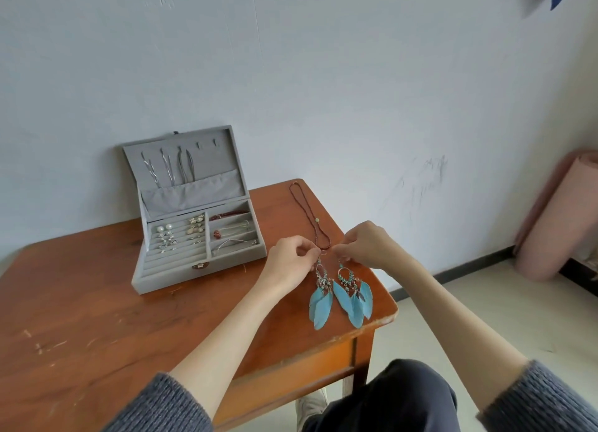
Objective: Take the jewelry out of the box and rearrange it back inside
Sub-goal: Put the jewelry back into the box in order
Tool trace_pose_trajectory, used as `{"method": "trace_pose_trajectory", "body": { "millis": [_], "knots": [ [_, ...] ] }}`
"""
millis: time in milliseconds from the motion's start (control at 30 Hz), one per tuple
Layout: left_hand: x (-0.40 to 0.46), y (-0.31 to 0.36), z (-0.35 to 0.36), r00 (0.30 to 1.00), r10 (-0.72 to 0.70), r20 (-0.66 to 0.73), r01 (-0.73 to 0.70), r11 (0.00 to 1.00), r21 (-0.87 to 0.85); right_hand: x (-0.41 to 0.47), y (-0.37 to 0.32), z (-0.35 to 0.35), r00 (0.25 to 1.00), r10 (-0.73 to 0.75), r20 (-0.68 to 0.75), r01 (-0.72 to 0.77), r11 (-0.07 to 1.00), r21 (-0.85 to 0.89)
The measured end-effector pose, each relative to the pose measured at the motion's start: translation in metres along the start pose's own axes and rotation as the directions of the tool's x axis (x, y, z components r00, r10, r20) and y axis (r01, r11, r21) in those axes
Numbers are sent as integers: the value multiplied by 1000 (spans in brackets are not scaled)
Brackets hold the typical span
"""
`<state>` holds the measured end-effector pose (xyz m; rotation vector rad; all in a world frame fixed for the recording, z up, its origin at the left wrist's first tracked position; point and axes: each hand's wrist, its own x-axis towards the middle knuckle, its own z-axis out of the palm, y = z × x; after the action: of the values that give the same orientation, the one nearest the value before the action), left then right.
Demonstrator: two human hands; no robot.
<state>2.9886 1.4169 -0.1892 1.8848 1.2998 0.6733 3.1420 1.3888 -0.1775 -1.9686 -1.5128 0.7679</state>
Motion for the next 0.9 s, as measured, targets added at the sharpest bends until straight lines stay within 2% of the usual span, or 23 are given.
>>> {"method": "trace_pose_trajectory", "body": {
  "millis": [167, 400, 633, 767, 900],
  "knots": [
    [4, -5, 1, 997, 41, -65, -29, 984, 176, 5, 4, 5, 1000, 15, 4, -15, 1000, -26],
    [5, -5, 4, 993, 94, -74, -63, 936, 347, 10, 3, 8, 1000, -8, -21, 6, 994, -109],
    [7, -3, -27, 978, 201, -64, -151, 878, 454, 17, -14, 11, 985, -83, -152, 52, 979, -198],
    [15, -6, -73, 933, 346, -100, -223, 771, 596, 27, -43, 14, 963, -223, -153, 180, 951, -251],
    [28, -27, -136, 886, 450, -109, -182, 554, 812, 50, -83, 26, 921, -370, -125, 300, 875, -379]
  ]
}}
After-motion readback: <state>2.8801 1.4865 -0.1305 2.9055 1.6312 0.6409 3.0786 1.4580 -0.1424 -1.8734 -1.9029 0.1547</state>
